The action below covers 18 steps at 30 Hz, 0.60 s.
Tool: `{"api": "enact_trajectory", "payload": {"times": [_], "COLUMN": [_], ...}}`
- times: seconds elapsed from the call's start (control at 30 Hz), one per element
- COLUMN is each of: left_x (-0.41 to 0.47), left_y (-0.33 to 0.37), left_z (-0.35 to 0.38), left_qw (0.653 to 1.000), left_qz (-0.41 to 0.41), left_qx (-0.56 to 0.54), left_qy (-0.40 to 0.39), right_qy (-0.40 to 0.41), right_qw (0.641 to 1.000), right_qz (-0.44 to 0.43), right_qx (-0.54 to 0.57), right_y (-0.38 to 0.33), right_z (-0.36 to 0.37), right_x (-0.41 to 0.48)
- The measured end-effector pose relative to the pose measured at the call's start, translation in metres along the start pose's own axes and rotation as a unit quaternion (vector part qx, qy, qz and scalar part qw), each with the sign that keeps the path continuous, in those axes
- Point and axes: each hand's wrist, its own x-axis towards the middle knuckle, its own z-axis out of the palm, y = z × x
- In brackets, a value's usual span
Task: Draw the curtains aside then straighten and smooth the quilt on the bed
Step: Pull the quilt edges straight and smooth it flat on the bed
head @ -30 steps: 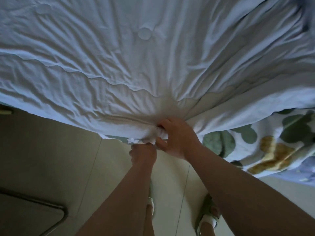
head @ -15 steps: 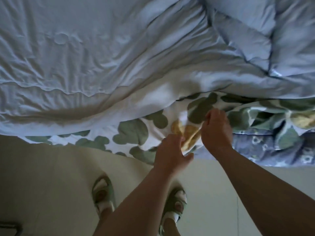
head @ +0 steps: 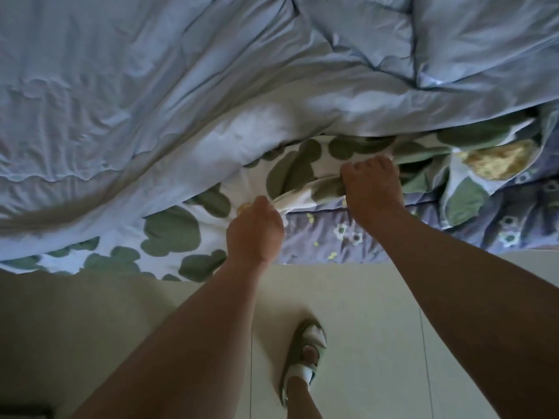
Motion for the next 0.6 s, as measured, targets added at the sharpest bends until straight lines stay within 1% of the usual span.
{"api": "enact_trajectory", "payload": {"times": [0.03,0.07,0.1,0.13,0.17,0.23,0.3,0.33,0.37,0.47,0.53,0.6], "left_x": [-0.004,-0.007,-0.01,-0.01,-0.01,-0.01,-0.013,-0.017,-0.023,-0.039,-0.047,-0.056], "left_y": [0.001,0.002,0.002,0.003,0.006,0.009,0.014,0.016,0.016,0.017,0.017,0.02], "left_z": [-0.001,-0.002,-0.003,-0.002,-0.003,-0.003,-0.002,0.0,0.004,0.015,0.023,0.025], "left_qw": [1.0,0.999,0.998,0.994,0.986,0.974,0.971,0.969,0.965,0.949,0.934,0.907], "left_qz": [0.01,0.031,0.054,0.078,0.101,0.123,0.129,0.126,0.117,0.085,0.106,0.139], "left_qx": [-0.017,-0.02,0.002,0.047,0.097,0.153,0.153,0.149,0.147,0.14,0.145,0.148], "left_qy": [0.015,0.012,-0.019,-0.058,-0.091,-0.113,-0.129,-0.151,-0.182,-0.269,-0.309,-0.368], "right_qy": [-0.003,-0.006,-0.014,-0.023,-0.033,-0.053,-0.029,-0.031,-0.054,-0.157,-0.215,-0.268], "right_qw": [0.999,0.996,0.993,0.992,0.993,0.992,0.989,0.988,0.986,0.972,0.961,0.948], "right_qz": [0.004,0.012,0.015,0.006,-0.02,-0.089,-0.13,-0.141,-0.155,-0.177,-0.173,-0.171], "right_qx": [0.039,0.086,0.117,0.124,0.111,0.074,0.063,0.049,0.033,-0.012,-0.034,-0.027], "right_y": [0.005,0.012,0.02,0.032,0.046,0.062,0.068,0.066,0.063,0.056,0.06,0.063], "right_z": [-0.001,-0.004,-0.005,-0.007,-0.009,-0.014,-0.012,-0.008,-0.001,0.031,0.049,0.055], "right_x": [0.0,-0.002,-0.007,-0.014,-0.022,-0.039,-0.047,-0.049,-0.051,-0.07,-0.086,-0.09]}}
